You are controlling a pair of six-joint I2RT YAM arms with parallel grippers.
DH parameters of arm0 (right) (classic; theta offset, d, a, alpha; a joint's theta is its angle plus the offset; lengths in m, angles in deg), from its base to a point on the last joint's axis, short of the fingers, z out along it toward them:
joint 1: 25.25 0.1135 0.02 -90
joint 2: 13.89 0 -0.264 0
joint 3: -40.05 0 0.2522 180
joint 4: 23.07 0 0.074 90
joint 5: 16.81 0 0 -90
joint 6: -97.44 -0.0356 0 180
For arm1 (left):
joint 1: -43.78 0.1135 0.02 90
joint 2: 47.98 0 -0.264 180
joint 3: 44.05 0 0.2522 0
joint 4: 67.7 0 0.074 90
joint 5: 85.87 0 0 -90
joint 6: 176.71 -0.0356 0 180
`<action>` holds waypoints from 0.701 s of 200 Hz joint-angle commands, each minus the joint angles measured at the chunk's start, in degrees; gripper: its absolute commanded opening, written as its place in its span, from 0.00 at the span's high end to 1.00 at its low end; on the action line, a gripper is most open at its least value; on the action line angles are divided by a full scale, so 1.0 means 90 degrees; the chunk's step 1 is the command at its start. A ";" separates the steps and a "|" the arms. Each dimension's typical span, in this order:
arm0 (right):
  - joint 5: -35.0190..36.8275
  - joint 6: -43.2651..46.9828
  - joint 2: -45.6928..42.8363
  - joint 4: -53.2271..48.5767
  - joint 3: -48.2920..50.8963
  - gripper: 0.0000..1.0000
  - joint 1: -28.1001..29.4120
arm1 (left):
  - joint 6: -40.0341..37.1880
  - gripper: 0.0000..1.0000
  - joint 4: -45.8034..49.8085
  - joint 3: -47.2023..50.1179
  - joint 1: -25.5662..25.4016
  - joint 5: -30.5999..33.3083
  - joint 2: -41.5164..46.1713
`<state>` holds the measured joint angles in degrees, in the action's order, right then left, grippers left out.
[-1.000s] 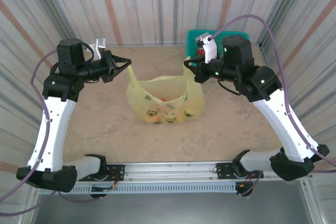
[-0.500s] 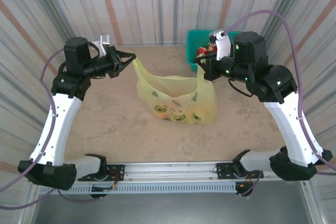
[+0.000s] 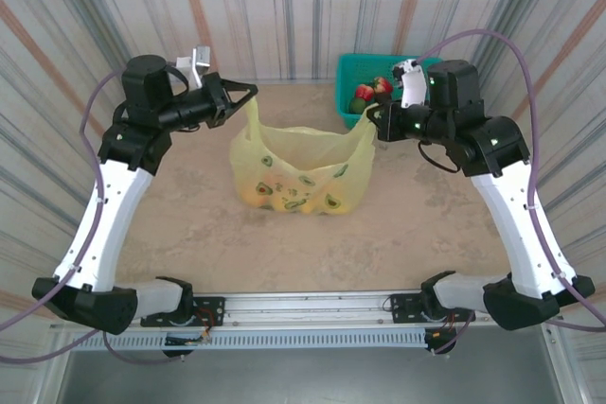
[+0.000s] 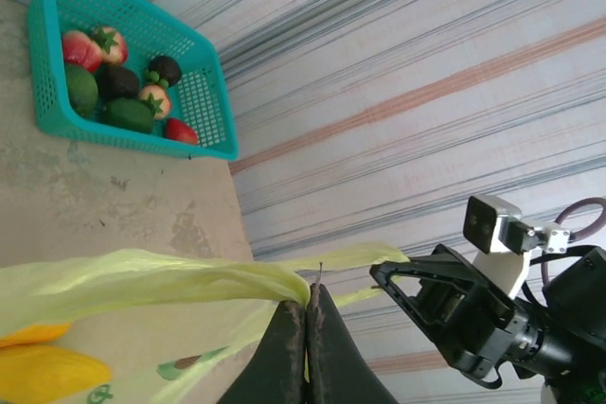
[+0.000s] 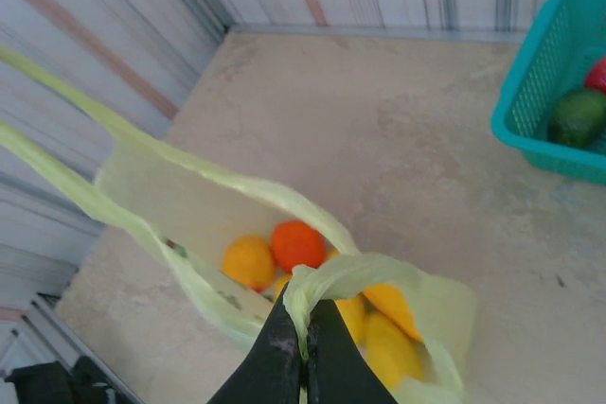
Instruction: Place the fake fruits into the plastic bag and tie a complex knot
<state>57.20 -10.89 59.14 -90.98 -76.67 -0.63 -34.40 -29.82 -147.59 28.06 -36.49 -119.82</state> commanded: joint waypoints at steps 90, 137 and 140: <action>0.0247 -0.0180 0.0117 0.0180 0.0092 1.00 -0.0138 | -0.0180 1.00 -0.0641 0.0613 -0.0527 0.0262 0.0237; 0.0031 -0.0528 0.0072 0.0527 0.0831 1.00 -0.0366 | -0.0152 1.00 -0.0800 0.1045 -0.0600 0.0393 0.0393; 0.0026 -0.0527 0.0068 0.0537 0.0820 1.00 -0.0367 | -0.0153 1.00 -0.0804 0.1051 -0.0604 0.0388 0.0394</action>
<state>58.71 -13.64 60.83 -88.84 -69.28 -3.23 -34.47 -34.49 -138.54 23.05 -34.00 -118.79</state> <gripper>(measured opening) 0.049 0.053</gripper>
